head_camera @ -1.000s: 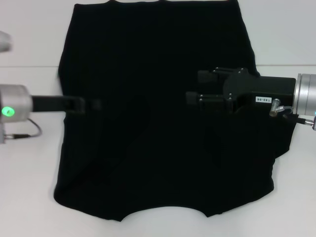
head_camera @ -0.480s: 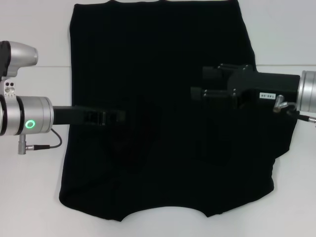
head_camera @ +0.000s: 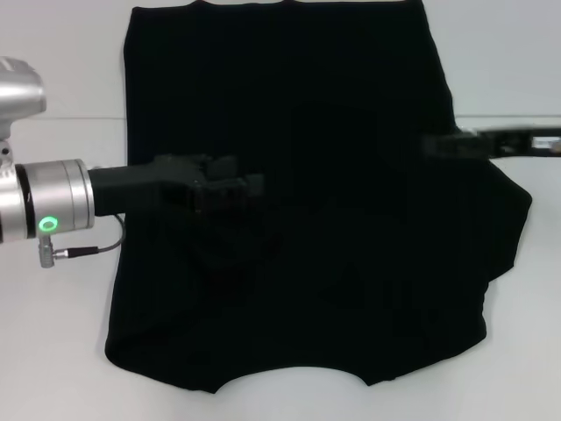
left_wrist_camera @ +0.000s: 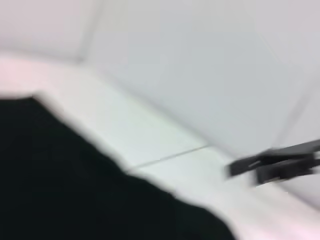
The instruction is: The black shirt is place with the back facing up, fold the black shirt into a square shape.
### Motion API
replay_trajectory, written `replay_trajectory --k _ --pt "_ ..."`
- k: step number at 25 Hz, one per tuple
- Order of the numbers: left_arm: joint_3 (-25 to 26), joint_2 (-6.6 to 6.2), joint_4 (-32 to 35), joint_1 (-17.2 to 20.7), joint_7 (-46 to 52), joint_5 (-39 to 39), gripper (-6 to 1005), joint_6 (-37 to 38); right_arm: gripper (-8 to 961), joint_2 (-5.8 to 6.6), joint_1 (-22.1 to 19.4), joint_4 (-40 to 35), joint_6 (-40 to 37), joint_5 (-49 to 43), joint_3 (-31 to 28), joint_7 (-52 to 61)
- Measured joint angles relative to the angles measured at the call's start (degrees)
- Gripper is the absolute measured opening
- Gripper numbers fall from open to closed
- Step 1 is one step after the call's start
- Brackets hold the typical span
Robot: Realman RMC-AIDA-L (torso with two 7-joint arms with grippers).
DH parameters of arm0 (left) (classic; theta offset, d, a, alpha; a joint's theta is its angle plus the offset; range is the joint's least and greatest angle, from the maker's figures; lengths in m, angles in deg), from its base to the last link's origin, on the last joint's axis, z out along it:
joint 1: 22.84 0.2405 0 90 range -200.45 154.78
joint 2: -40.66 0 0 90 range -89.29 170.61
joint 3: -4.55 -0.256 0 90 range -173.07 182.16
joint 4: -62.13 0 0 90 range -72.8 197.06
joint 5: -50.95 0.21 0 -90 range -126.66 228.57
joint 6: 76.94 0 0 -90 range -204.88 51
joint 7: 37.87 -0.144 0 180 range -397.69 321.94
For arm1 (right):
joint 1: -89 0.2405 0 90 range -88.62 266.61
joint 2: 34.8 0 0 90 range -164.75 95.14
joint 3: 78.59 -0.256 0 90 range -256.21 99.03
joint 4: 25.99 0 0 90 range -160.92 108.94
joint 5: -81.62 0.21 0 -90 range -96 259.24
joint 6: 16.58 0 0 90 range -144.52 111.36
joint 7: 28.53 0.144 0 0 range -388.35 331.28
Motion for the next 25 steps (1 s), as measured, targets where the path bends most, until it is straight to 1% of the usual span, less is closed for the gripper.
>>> replay_trajectory --k 2,4,6,9,10,11,13,16,20,25 --pt "-0.1 0.00 -0.9 0.4 -5.8 -1.9 519 2.4 808 1.05 0.1 -1.3 -0.1 -5.8 0.3 8.7" --pt "-0.3 0.01 -2.5 0.5 -12.2 -2.3 586 4.0 808 1.70 0.1 -2.8 -0.4 -11.3 0.7 16.0" --pt "-1.1 0.16 -3.3 0.8 -16.9 -2.1 652 4.5 808 1.96 -0.2 -4.1 -0.9 -15.5 0.7 20.7" --pt "-3.3 0.58 -3.5 1.6 -21.9 -2.1 825 4.7 808 2.26 -0.6 -5.0 -1.8 -21.0 0.7 26.1" --pt "-4.7 0.81 -3.3 2.0 -23.8 -2.1 883 4.6 808 2.38 -0.6 -5.1 -1.8 -22.7 0.5 27.6" --pt "-4.7 0.81 -3.3 2.0 -23.8 -2.1 886 4.6 808 2.50 -0.6 -5.1 -1.7 -24.6 0.3 29.0" --pt "-6.2 1.12 -3.1 2.4 -25.3 -2.1 891 4.3 808 2.61 -0.6 -5.1 -1.2 -26.8 0.2 31.0" --pt "-7.7 1.30 -2.9 2.5 -26.2 -2.0 900 4.0 808 2.67 -0.6 -5.0 0.1 -28.4 0.1 33.3" --pt "-7.8 1.32 -2.9 2.4 -26.5 -1.7 908 3.9 808 2.53 -0.5 -4.0 2.4 -28.9 0.3 34.5" --pt "-7.5 1.35 -2.9 2.4 -26.5 -1.7 909 2.4 808 2.23 0.9 0.5 7.2 -29.0 0.4 34.6"
